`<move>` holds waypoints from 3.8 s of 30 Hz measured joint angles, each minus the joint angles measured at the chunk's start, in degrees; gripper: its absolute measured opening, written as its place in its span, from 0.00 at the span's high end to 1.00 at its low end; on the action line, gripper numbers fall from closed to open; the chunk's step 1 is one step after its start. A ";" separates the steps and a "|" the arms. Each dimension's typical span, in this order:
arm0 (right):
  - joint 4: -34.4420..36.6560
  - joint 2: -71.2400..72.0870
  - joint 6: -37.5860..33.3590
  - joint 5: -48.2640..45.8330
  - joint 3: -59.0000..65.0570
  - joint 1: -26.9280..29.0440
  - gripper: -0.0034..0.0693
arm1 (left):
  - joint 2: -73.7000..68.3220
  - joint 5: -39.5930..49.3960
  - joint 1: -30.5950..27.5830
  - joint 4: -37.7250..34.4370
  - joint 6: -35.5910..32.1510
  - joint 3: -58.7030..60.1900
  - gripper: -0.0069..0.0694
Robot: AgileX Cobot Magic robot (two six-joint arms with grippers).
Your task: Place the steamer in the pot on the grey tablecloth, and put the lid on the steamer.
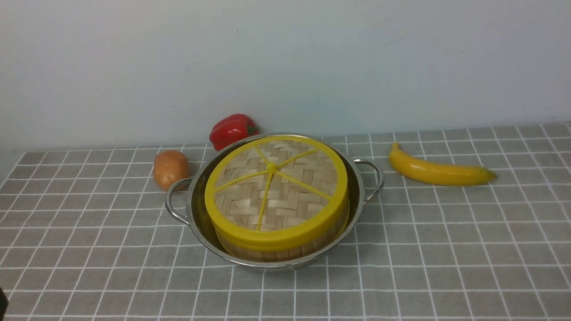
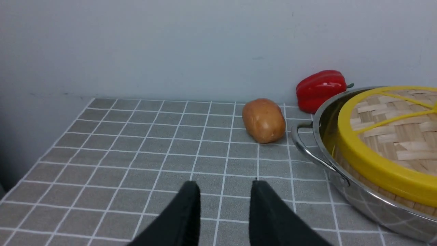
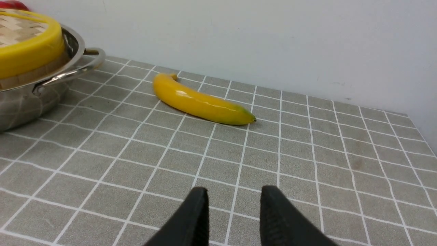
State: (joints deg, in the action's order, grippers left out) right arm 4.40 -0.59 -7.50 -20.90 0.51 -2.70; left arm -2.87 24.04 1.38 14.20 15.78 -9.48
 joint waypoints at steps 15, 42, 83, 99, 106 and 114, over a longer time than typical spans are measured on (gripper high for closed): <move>0.00 -0.07 0.00 0.13 0.00 0.00 0.62 | 0.34 -0.46 0.36 -3.39 -0.38 6.11 0.60; 0.00 -0.07 0.00 0.13 0.00 0.00 0.62 | 2.82 -3.20 1.34 -11.24 -22.97 9.89 0.59; -0.06 0.30 1.05 -0.60 0.00 0.00 0.62 | 2.90 -7.44 1.05 -11.03 -22.97 9.89 0.59; -0.06 0.30 1.05 -0.60 0.00 0.00 0.62 | 2.90 -7.44 1.05 -11.03 -22.97 9.89 0.59; -0.02 0.30 1.10 -0.60 0.00 0.00 0.62 | 2.90 -7.44 1.05 -11.03 -22.97 9.89 0.59; -0.02 0.30 1.10 -0.60 0.00 0.00 0.62 | 2.90 -7.44 1.05 -11.03 -22.97 9.89 0.59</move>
State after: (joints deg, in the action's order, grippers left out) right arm 4.38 -0.28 -6.41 -21.50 0.51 -2.70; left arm 0.02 16.61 2.43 3.16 -7.18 0.41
